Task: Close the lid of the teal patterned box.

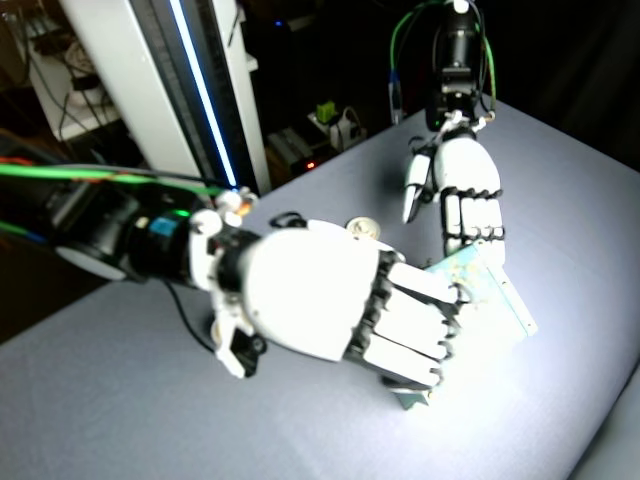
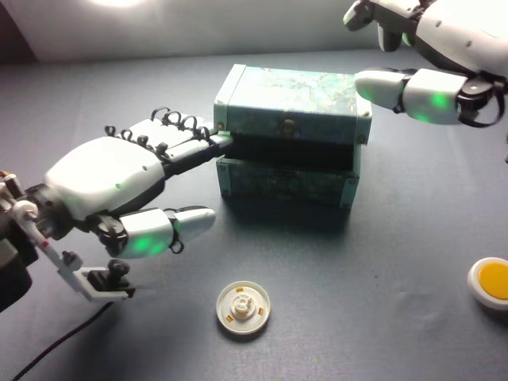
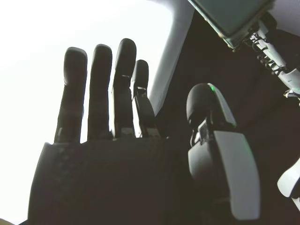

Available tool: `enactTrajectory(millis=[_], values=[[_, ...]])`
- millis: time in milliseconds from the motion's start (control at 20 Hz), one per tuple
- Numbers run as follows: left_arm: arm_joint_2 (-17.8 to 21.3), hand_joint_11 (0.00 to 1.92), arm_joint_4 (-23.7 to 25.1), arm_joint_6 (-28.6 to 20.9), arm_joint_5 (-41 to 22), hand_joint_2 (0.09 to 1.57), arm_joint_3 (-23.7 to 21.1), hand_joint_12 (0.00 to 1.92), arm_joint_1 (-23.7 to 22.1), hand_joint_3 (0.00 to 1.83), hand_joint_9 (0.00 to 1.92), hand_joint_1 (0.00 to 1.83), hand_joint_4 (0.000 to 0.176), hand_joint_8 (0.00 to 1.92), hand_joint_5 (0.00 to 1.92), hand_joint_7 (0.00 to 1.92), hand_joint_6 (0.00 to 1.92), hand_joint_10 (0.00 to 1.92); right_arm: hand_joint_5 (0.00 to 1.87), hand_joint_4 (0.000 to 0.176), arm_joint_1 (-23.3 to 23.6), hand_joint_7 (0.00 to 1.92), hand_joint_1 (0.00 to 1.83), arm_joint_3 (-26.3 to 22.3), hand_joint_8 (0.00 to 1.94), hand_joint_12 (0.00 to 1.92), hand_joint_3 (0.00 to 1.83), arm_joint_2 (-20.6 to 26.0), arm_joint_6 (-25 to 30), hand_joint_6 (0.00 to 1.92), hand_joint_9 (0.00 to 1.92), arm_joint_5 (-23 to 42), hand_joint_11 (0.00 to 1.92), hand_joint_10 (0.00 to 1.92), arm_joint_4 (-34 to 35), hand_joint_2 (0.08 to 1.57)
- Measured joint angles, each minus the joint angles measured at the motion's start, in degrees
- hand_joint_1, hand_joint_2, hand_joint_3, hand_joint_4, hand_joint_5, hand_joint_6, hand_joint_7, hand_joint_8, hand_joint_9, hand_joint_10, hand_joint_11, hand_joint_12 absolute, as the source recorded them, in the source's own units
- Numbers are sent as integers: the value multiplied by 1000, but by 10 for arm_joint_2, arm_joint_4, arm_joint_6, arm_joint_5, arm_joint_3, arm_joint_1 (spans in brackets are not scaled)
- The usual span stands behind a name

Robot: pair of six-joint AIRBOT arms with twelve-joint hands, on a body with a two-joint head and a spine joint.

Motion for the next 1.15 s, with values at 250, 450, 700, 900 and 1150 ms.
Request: enactTrajectory(millis=[250,450,700,900,1150], values=[[2,352,-7,0,-19,1432,-4,1750,10,0,573,260,0,419,582,755,499,1077,0,0,-31,160,65,-23,946,1921,0,22,14,572,62,52,32,1425,-2,1421],[31,103,-7,5,-64,1420,-31,1692,25,0,402,240,0,394,406,576,670,890,30,0,-74,189,43,-58,661,1839,1,59,37,651,81,115,0,1184,-10,1436],[73,0,-30,38,-166,1449,-70,802,56,2,135,410,5,2,154,179,28,92,0,0,-144,92,102,-99,494,1756,0,107,65,575,0,224,0,875,-15,1404],[95,0,-56,64,-231,1400,-94,11,82,0,0,45,111,0,0,0,0,0,0,0,-215,10,161,-136,25,1111,0,141,78,27,0,313,0,188,-14,1389],[114,0,-78,85,-289,1256,-113,0,115,0,0,0,127,0,0,0,0,0,0,52,-281,0,110,-170,0,0,0,170,78,0,0,406,0,0,0,1347]])
